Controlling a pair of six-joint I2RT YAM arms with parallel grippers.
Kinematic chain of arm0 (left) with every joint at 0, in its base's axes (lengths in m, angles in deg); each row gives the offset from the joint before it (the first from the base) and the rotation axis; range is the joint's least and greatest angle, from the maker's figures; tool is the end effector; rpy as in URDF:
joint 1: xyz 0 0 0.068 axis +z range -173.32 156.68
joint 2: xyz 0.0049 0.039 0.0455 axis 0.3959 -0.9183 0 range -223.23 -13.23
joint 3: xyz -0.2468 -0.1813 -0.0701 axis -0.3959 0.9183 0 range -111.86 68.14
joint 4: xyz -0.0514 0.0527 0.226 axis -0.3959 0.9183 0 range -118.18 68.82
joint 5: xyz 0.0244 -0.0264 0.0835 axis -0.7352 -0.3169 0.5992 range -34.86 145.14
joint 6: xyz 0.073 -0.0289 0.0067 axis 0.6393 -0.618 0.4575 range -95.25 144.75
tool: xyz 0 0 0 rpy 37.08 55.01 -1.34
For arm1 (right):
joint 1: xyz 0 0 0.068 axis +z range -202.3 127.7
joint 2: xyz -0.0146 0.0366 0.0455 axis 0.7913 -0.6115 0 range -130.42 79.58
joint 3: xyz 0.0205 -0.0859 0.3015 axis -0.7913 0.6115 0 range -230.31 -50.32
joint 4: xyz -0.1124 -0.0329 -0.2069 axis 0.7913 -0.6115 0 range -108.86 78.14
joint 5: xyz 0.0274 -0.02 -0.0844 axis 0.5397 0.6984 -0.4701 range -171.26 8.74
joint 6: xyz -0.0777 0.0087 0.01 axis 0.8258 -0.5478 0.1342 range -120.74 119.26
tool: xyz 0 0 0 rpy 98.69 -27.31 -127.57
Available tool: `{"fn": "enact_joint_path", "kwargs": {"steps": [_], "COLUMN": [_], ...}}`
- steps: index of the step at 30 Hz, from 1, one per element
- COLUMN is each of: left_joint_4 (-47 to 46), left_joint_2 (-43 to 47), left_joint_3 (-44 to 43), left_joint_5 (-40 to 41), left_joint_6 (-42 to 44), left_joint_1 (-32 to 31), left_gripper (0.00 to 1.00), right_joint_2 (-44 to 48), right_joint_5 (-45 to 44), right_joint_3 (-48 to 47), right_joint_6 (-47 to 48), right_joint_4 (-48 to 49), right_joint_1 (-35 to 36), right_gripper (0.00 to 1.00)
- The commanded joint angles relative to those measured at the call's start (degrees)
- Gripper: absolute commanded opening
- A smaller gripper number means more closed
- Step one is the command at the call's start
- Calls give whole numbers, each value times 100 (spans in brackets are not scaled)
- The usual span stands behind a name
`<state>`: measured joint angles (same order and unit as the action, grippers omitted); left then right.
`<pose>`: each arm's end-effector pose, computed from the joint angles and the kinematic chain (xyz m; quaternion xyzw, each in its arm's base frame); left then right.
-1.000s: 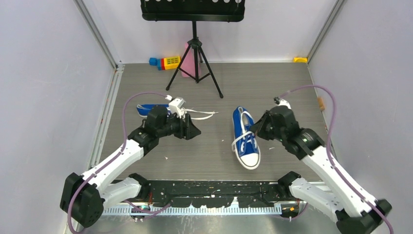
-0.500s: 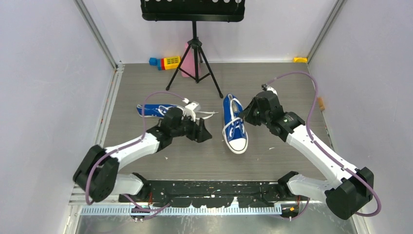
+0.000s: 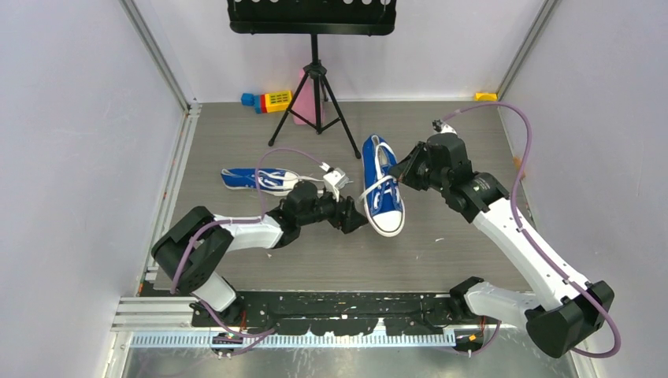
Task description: Tie the shoes
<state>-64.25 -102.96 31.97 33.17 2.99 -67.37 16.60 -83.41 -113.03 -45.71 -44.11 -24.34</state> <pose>0.2178 -0.2459 0.2379 0.2636 0.7549 -0.4444 0.4038 0.1954 0.1010 0.3694 0.1386 0.8657 0.2724 0.3964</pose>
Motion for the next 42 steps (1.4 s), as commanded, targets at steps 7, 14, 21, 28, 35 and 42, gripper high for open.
{"fn": "enact_joint_path", "kwargs": {"steps": [7, 14, 21, 28, 35, 42], "left_joint_4": [-833, -507, -531, -796, -89, 1775], "left_joint_2": [553, 1151, 797, 460, 848, 1946], "left_joint_3": [274, 517, 178, -20, -13, -21], "left_joint_5": [738, 634, 361, 507, 448, 402], "left_joint_6": [453, 930, 1068, 936, 902, 696], "left_joint_1": [-67, -120, -210, -222, -298, -341], "left_gripper": [73, 74, 71, 53, 0, 0], "right_joint_2": [326, 339, 371, 459, 651, 766], "right_joint_5": [426, 530, 676, 639, -86, -116], "right_joint_3": [-752, -908, -971, -1031, -931, 54], "right_joint_6": [-19, -22, -131, -160, 138, -100], "right_joint_4": [20, -80, -80, -196, -594, -213], "right_joint_1": [-52, -72, -81, -81, -151, -160], "right_gripper": [0, 0, 0, 0, 0, 0]}}
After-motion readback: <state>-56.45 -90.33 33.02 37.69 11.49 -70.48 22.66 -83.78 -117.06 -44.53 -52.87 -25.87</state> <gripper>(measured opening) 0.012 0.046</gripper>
